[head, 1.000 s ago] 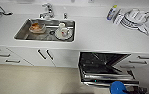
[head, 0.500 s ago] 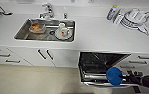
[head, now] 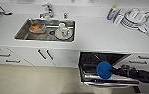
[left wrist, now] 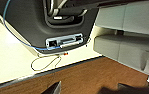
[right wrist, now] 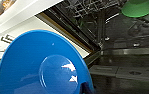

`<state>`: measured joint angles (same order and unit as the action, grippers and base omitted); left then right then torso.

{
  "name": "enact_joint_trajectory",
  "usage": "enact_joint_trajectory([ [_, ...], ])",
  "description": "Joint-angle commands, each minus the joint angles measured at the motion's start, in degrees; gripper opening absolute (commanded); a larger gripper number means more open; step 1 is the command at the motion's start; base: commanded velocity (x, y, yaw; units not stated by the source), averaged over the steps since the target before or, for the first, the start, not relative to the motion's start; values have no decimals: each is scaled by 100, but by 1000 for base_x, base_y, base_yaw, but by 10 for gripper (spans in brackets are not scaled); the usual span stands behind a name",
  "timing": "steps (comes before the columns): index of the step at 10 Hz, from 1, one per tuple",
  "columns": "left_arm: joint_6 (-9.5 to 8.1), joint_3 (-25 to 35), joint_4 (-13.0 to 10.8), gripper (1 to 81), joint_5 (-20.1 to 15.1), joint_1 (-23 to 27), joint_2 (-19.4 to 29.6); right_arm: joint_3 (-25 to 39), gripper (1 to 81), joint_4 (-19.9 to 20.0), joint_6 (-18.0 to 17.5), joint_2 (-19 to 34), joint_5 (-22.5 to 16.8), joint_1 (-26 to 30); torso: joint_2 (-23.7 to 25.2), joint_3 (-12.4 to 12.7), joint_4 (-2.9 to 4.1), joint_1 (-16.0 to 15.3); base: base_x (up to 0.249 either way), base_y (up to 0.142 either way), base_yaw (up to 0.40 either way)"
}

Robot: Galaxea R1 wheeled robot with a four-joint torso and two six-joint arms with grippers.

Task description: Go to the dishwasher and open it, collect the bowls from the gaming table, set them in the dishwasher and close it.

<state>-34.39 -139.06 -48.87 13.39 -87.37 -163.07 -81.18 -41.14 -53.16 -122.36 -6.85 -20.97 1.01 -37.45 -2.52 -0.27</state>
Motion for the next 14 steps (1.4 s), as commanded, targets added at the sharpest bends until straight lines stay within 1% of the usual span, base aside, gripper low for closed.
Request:
enact_joint_trajectory([
  [1,38,-148,-184,811,-222,-435,-139,-660,10,133,-98,-475,-299,562,0,0,0,0,0,0,0],
  [2,29,-148,-175,811,-144,-435,-95,-845,10,133,-98,-634,-300,475,0,0,0,0,0,0,0],
  [3,20,-148,-175,811,50,-444,-50,-925,10,133,-98,-696,-299,447,0,0,0,0,0,0,0],
  [4,29,-157,-158,811,50,-444,-42,-864,811,194,-98,-652,-299,509,0,0,0,0,0,0,0],
  [5,20,-165,-175,811,42,-444,-76,-690,811,230,-98,-505,-325,571,0,0,0,0,0,0,0],
  [6,20,-261,-114,811,50,-443,-146,-453,811,238,-98,-286,-447,623,0,0,0,0,0,0,0],
  [7,-6,-385,-105,811,41,-426,-252,-90,811,230,-89,-2,-712,659,0,0,0,0,0,0,0],
  [8,-6,-579,-96,811,41,-408,-384,226,811,221,-71,288,-1064,624,0,0,0,0,0,0,0],
  [9,-15,-877,-96,811,41,-391,-542,516,811,221,-10,666,-1301,528,0,0,0,0,0,0,0],
  [10,-15,-1243,-96,811,50,-365,-725,874,811,230,-1,1180,-1397,396,0,0,0,0,0,0,0],
  [11,-24,-1508,-87,811,50,-347,-858,1155,811,230,-1,1550,-1553,204,0,0,0,0,0,0,0],
  [12,-24,-1669,-96,811,50,-330,-973,1386,811,230,87,1808,-1864,-95,0,0,0,0,0,0,0],
  [13,-33,-1730,-52,811,50,-312,-1008,1492,811,221,298,1896,-1978,-570,0,0,0,0,0,0,0],
  [14,-33,-1739,244,811,7,-242,-1000,1475,811,221,464,1940,-1978,-1096,0,0,0,0,0,0,0],
])
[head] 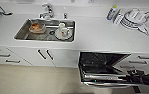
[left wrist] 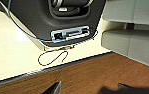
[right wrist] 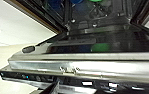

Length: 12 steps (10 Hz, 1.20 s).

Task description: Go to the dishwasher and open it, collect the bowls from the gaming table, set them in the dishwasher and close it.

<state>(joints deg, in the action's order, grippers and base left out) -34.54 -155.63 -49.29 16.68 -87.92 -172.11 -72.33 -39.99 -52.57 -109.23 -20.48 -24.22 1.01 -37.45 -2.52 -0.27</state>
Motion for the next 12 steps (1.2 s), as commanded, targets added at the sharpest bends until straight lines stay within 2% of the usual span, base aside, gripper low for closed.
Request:
enact_joint_trajectory([
  [1,-18,-117,525,811,-384,-108,-87,519,811,70,484,627,-527,-1254,0,0,0,0,0,0,0],
  [2,-27,-205,657,811,-411,-99,-96,467,811,18,589,566,-483,-1711,0,0,0,0,0,0,0],
  [3,-62,-214,684,811,-420,-98,-105,387,811,-1,660,496,-466,-2099,0,0,0,0,0,0,0],
  [4,-80,-223,719,811,-490,-81,-96,290,811,-1,677,469,-255,-2459,0,0,0,0,0,0,0],
  [6,-80,-276,1061,811,-613,-20,-105,1,811,-9,686,426,499,-3100,0,0,0,0,0,0,0],
  [9,-71,-276,1097,811,-613,-11,-96,-641,811,-159,686,-190,941,-4121,0,0,0,0,0,0,0],
  [11,-62,-276,1097,811,-613,-11,-70,-993,811,-334,686,-577,1081,-4438,0,0,0,0,0,0,0],
  [12,-62,-276,1070,811,-613,-11,-43,-1133,811,-370,677,-744,1081,-4543,573,0,0,-369,0,0,0],
])
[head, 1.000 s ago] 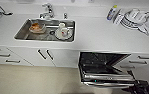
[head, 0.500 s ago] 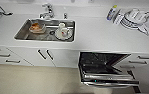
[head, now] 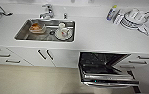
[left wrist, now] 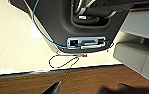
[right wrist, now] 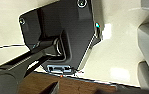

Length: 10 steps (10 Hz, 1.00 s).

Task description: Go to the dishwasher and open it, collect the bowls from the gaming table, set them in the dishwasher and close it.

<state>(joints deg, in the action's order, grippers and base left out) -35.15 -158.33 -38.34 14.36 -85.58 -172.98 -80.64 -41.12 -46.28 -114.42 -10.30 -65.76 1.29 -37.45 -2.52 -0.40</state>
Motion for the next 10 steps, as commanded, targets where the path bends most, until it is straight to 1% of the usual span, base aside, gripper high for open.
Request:
enact_joint_trajectory([
  [1,17,-14,-24,811,-381,-245,53,-407,811,-265,48,-347,72,-470,567,0,0,-365,0,0,0],
  [3,52,-5,-104,811,-381,-245,53,-671,811,-379,48,-620,63,-663,820,2,0,-520,0,0,0],
  [5,113,-5,-121,811,-373,-245,53,-1100,811,-423,48,-978,89,-795,1248,2,0,-782,0,0,0],
  [8,113,-5,-121,811,-364,-245,62,-1329,811,-432,57,-1278,81,-839,1874,5,0,-1171,0,0,0],
  [9,122,-14,-156,811,-364,-245,71,-1445,811,-441,57,-1384,81,-909,2090,6,0,-1305,0,0,0],
  [10,166,-5,-393,811,-337,-245,71,-1647,811,-494,48,-1543,81,-970,2280,9,0,-1423,0,0,0],
])
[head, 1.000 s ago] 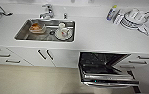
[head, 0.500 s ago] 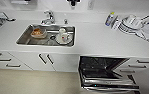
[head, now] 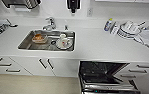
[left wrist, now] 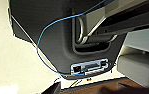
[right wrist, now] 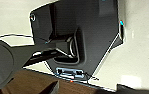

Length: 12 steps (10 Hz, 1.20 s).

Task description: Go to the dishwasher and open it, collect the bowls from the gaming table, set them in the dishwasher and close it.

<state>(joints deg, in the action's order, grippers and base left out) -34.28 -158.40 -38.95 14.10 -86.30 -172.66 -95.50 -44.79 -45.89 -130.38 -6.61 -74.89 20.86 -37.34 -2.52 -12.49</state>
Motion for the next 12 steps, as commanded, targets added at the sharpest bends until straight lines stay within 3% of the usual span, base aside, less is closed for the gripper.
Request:
enact_joint_trajectory([
  [1,88,2,-394,811,-312,-173,37,-413,811,-153,18,-138,-288,-93,542,-2,0,-351,0,0,0],
  [12,44,2,-394,811,-356,-182,64,-829,811,-65,-43,-914,-306,820,2850,6,0,-1794,0,0,0],
])
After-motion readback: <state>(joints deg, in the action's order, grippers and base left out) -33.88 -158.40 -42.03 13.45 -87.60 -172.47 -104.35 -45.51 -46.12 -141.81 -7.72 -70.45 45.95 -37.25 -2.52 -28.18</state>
